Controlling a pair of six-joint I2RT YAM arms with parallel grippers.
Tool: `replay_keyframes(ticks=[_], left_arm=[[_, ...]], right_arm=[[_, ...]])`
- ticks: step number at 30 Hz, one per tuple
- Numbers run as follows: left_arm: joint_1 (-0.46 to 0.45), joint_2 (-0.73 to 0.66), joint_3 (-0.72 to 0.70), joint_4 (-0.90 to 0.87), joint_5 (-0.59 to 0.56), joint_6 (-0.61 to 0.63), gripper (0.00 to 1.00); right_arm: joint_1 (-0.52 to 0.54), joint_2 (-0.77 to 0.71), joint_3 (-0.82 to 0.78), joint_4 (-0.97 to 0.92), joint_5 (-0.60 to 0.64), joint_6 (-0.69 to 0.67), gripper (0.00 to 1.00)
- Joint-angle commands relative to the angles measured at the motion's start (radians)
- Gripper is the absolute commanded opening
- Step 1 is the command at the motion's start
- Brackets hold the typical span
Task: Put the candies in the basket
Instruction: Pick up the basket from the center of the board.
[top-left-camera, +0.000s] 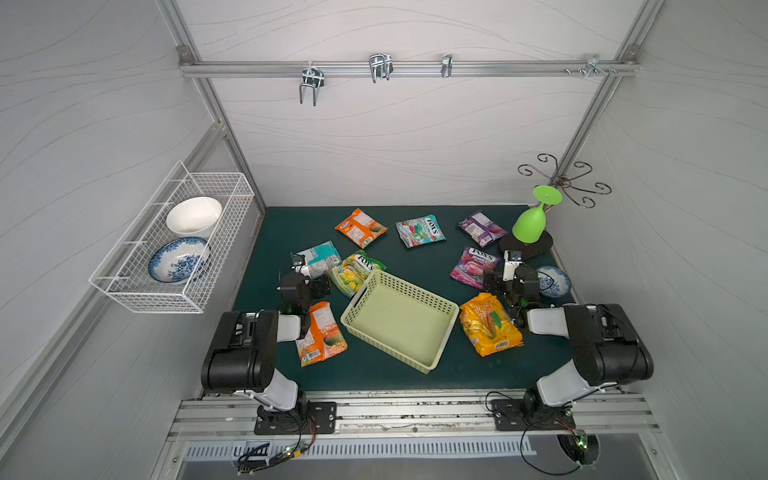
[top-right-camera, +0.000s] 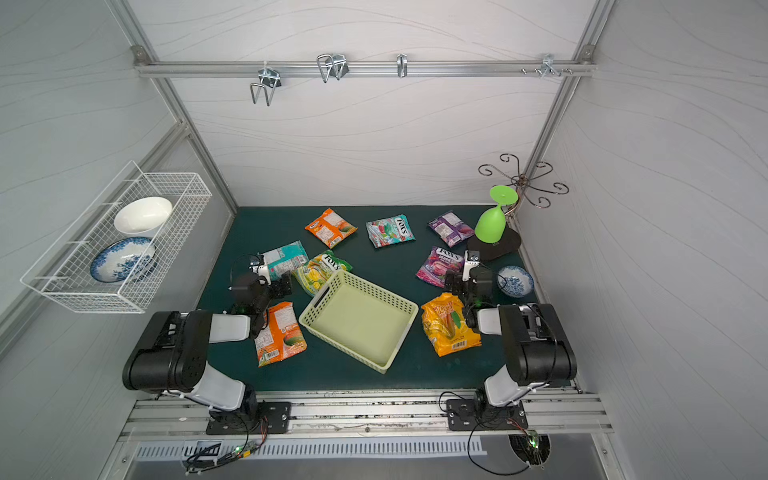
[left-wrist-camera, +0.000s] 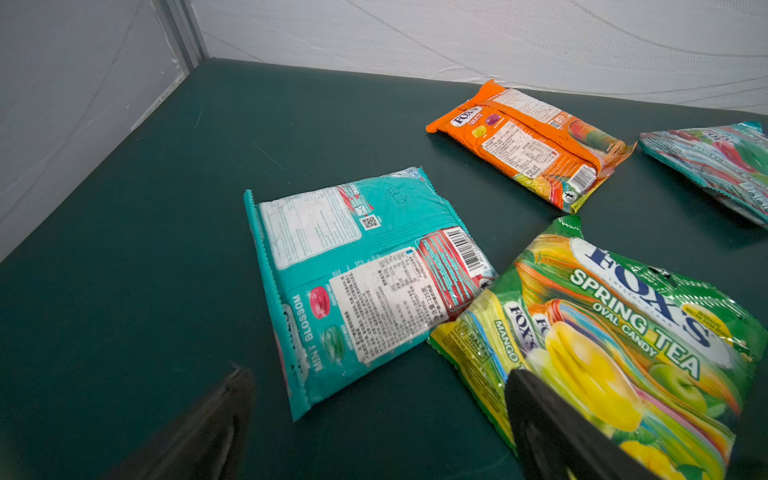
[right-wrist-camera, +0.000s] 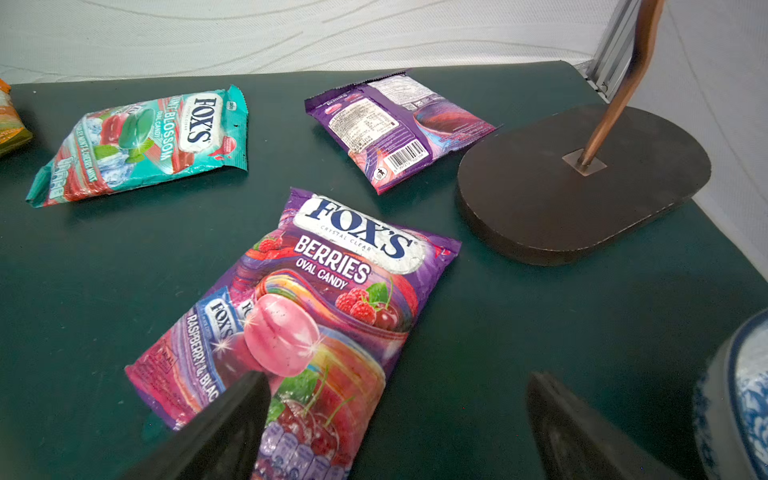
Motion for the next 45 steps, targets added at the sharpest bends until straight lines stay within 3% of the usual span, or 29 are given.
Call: replay_keyframes(ticks=[1,27,29,31,38,45], left_arm=[[-0.005,0.006,0.027,0.028,-0.009,0.001,0.99],[-0.026,-0.009,0.032,0.013,-0.057,0.01,0.99],[-0.026,-0.056,0.073,-0.106,-0.067,0.006,0.99],[-0.028,-0.092,0.142,-0.242,-0.05,0.017,0.99],[-0.031,-0.21,0.331,-0.652,-0.003,-0.024,0.99],[-0.037,-0.338,0.505,-1.041,0.055,-0.09,0.99]], right_arm=[[-0.006,0.01,0.0,0.022,-0.007,-0.008,0.99],[-0.006,0.005,-0.004,0.028,-0.008,-0.005,0.99],[-0.005,-0.014,0.016,-0.01,-0.004,-0.012,0.99],[0.001,-0.069,0.087,-0.185,0.004,-0.013,0.99],[0.01,-0.205,0.148,-0.383,0.025,0.019,0.99],[0.036,-0.435,0.163,-0.58,-0.064,0.11,0.99]])
